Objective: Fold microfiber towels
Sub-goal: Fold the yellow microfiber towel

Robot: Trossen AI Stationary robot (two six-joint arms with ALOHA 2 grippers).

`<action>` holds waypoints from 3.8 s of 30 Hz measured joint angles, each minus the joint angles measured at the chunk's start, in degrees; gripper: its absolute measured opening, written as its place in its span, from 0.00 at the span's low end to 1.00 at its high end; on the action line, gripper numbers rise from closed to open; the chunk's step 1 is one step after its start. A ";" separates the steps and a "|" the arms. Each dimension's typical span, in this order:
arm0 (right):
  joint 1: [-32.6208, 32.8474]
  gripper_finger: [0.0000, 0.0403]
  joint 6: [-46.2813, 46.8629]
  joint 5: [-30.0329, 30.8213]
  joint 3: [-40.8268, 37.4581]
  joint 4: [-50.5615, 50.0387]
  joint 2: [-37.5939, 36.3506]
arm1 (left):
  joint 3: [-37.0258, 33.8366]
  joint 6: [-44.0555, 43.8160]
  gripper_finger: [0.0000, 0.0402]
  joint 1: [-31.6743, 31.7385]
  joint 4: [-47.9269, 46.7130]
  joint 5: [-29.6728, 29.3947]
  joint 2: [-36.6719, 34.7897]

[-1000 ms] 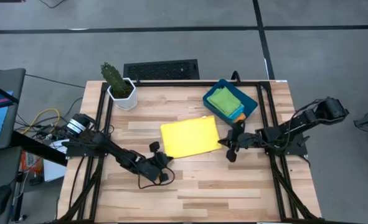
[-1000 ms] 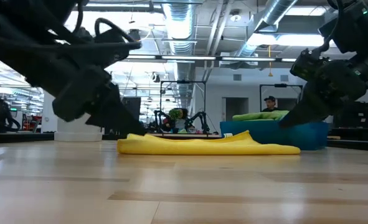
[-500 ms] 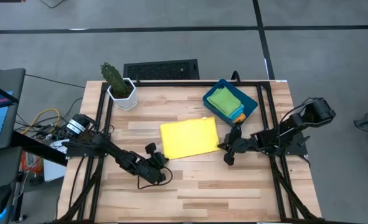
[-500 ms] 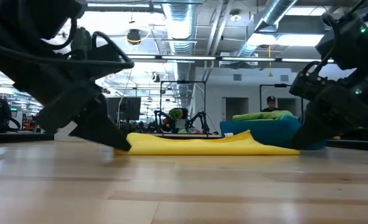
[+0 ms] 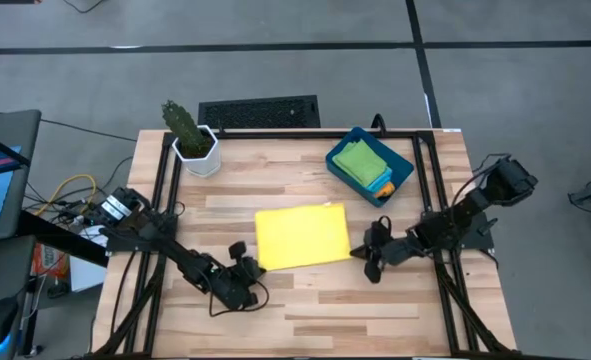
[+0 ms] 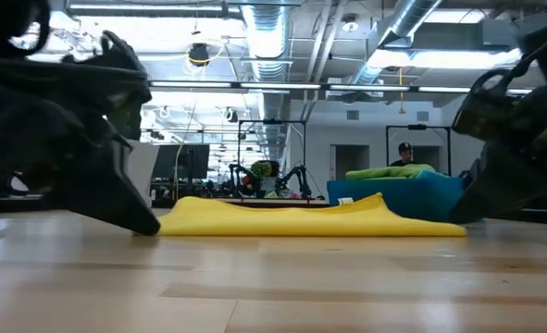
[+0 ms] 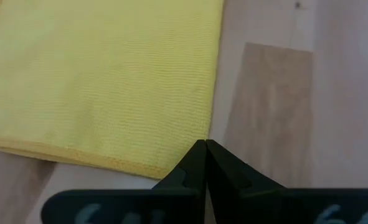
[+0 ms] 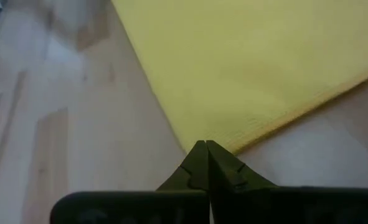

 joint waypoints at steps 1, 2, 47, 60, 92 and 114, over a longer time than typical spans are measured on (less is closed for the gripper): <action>0.64 0.04 -0.03 0.81 0.31 -0.01 -0.23 | 0.00 -0.45 0.00 -0.47 -0.03 -0.23 -0.03; 1.13 0.04 -0.20 1.61 0.63 -0.02 -0.70 | -0.02 -0.73 0.00 -0.88 -0.05 -0.37 -0.05; -2.52 0.04 -30.50 -4.47 9.17 -5.92 6.84 | -0.17 5.34 0.04 1.44 -1.53 -7.46 -6.34; -8.13 0.04 -47.68 -4.97 24.88 -20.39 8.48 | -0.15 5.74 0.04 1.55 -1.38 -10.60 -6.34; -16.08 0.06 -70.68 -13.25 54.04 -21.62 28.13 | -1.36 -17.05 0.04 -4.38 -29.41 -10.13 -15.24; -19.38 0.05 -73.23 -22.90 54.41 -7.66 31.85 | -12.87 -25.65 0.04 -5.92 -11.38 -11.53 -12.94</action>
